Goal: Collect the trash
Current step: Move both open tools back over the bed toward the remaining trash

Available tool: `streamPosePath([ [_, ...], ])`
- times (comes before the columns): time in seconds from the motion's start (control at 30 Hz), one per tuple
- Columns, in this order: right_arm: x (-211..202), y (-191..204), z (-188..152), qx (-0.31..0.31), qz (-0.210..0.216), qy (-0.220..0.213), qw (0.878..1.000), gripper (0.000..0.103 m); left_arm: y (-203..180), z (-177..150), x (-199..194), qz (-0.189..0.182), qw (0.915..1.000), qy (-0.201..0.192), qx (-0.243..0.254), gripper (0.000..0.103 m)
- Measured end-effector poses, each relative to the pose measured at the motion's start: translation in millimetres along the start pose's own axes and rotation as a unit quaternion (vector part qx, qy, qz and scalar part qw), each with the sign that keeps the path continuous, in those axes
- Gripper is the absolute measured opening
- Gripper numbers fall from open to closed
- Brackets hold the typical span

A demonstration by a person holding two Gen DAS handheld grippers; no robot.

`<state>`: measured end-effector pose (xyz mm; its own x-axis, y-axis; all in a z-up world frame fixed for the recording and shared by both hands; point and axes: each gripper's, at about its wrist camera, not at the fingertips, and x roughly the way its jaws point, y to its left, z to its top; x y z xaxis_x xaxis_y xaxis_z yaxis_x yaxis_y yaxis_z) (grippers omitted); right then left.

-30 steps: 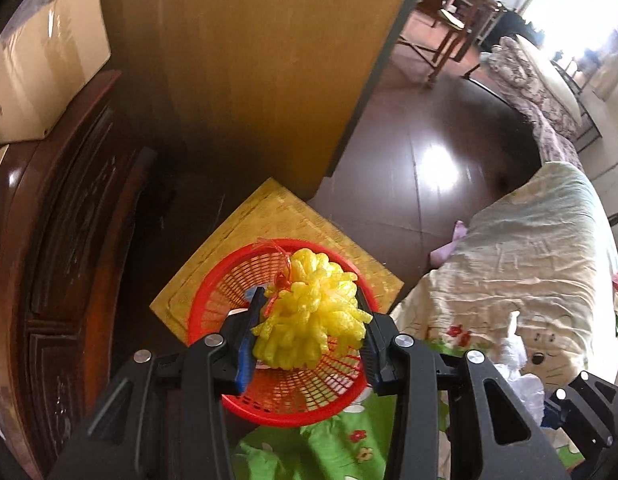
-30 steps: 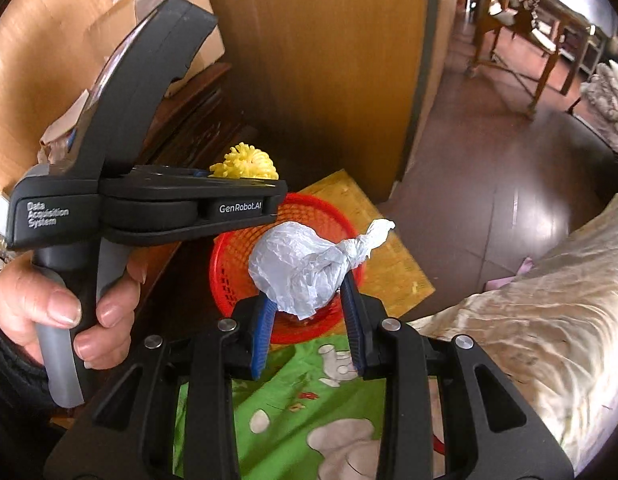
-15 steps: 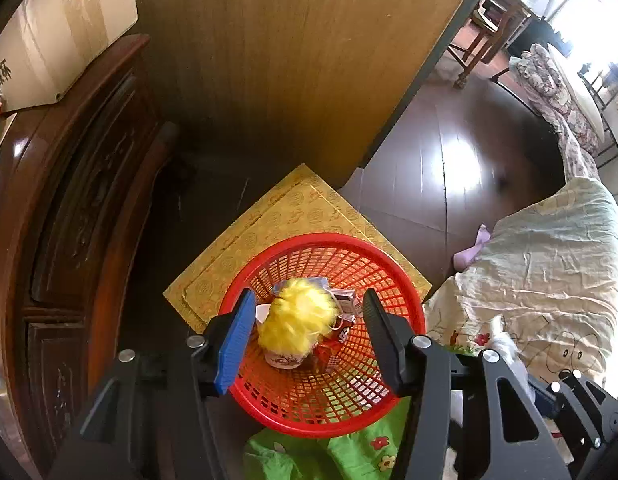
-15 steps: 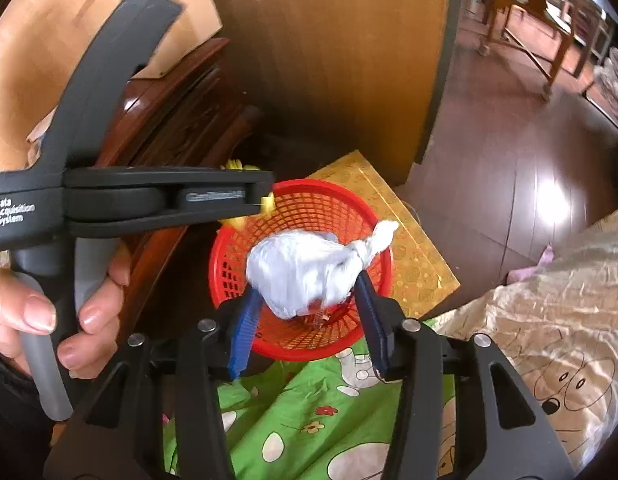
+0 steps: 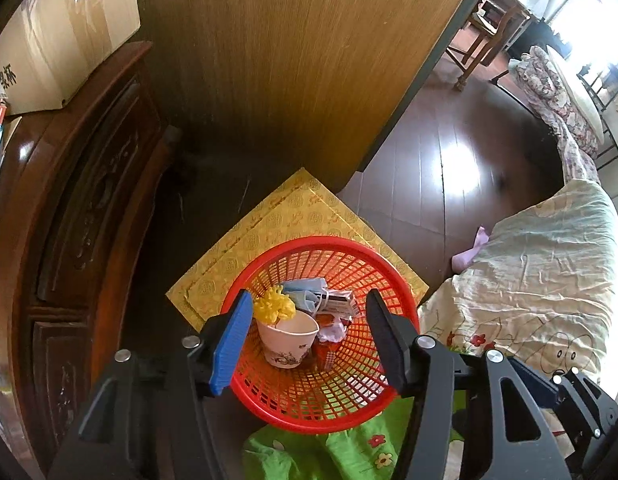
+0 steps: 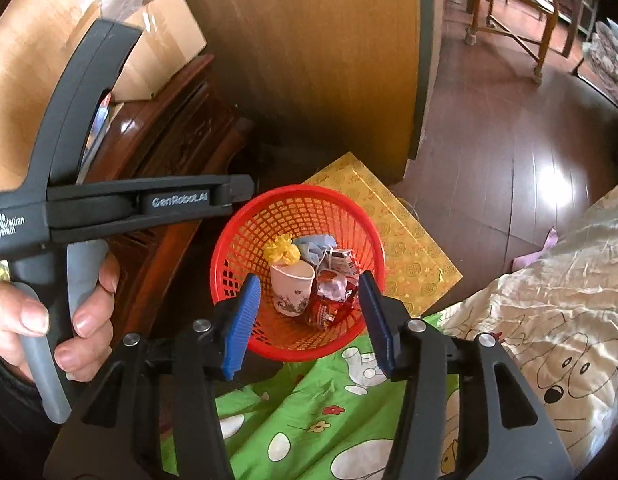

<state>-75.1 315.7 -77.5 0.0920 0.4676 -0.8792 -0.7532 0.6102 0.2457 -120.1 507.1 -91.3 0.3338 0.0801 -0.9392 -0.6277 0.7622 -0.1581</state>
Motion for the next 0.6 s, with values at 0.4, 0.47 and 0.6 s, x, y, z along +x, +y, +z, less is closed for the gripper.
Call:
streamPosePath([
  [0.4,-79,-44,-11,0.060,-0.041,-0.072,0.995,0.067,-45,-4,-28,-0.015,0.9987,-0.018,0.045,0.062],
  [0.47,-95,-56,-17,0.075,-0.047,-0.088,0.992,0.069,-60,-6,-34,-0.020,0.9979,-0.022,0.058,0.064],
  [0.6,-125,-84,-35,0.107,-0.060,-0.118,0.985,0.073,-89,-12,-46,-0.026,0.9955,-0.031,0.086,0.069],
])
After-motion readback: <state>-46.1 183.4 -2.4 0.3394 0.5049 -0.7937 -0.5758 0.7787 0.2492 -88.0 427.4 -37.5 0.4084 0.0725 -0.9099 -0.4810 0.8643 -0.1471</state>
